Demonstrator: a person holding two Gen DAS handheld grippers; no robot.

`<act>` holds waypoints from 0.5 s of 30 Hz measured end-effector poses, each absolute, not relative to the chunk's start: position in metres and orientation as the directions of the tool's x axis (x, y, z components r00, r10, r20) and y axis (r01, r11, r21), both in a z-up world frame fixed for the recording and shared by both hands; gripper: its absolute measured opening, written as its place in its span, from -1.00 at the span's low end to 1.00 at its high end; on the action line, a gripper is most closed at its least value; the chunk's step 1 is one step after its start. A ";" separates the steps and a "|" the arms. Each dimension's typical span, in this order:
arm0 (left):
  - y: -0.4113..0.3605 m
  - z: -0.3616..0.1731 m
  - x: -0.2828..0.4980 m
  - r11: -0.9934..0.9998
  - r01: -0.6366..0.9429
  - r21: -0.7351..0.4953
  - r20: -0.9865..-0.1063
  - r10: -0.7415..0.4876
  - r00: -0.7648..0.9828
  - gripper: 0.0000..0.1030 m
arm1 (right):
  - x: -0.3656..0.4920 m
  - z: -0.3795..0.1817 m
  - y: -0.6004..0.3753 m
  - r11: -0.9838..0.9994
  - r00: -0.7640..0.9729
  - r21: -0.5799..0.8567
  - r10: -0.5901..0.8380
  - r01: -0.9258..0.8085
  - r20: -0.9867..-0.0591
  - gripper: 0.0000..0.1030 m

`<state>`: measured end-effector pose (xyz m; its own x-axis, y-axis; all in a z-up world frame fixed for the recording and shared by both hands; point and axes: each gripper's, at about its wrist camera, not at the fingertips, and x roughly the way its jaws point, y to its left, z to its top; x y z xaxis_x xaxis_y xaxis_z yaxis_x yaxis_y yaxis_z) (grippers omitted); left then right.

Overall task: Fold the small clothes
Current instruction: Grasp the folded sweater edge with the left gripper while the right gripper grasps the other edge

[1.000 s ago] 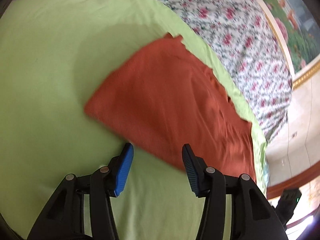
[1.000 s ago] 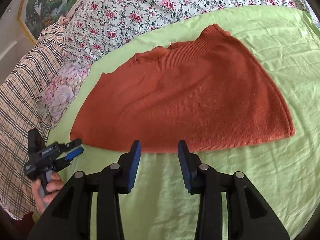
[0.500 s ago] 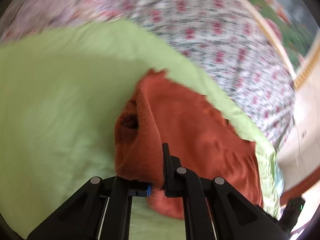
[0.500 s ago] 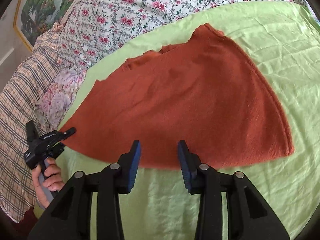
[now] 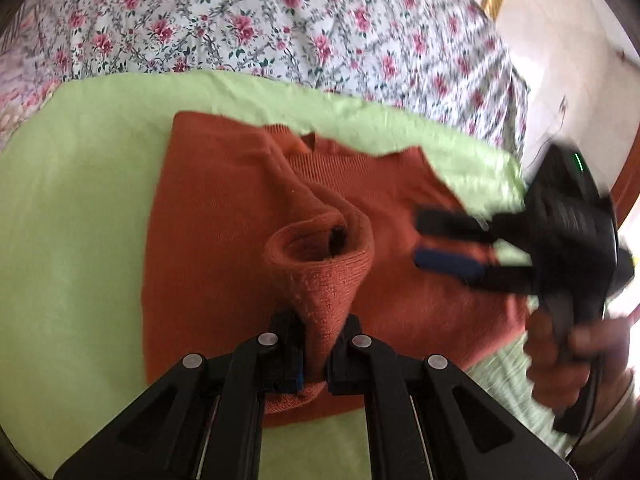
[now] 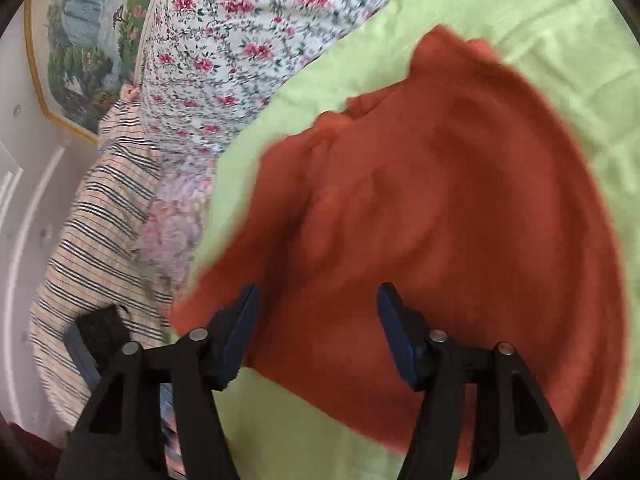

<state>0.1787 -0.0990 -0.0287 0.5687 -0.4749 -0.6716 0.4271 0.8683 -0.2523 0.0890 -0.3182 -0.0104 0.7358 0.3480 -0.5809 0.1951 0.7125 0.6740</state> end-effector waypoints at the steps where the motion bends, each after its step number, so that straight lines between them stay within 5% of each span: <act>1: -0.099 -0.030 0.177 0.870 0.430 -0.242 -0.673 -0.470 0.571 -0.91 | 0.100 -0.013 -0.317 0.713 0.722 0.675 0.365 0.190 -0.588 0.22; 9: -0.106 -0.031 0.170 0.875 0.454 -0.169 -0.685 -0.435 0.584 -0.91 | 0.202 -0.027 -0.293 0.742 0.636 0.651 0.427 0.159 -0.643 0.20; 12: -0.109 -0.023 0.167 0.869 0.465 -0.170 -0.684 -0.443 0.579 -0.91 | 0.234 -0.026 -0.280 0.807 0.596 0.569 0.380 0.160 -0.707 -0.59; 15: -0.114 -0.005 0.163 0.842 0.497 -0.211 -0.657 -0.499 0.565 -0.90 | 0.236 -0.008 -0.277 0.849 0.600 0.513 0.347 0.126 -0.721 -0.70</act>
<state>0.1630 -0.1143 -0.0049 0.5650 -0.4988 -0.6572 0.4971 0.8415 -0.2114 0.2364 -0.2767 -0.0082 0.5996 0.3470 -0.7212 0.1263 0.8488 0.5134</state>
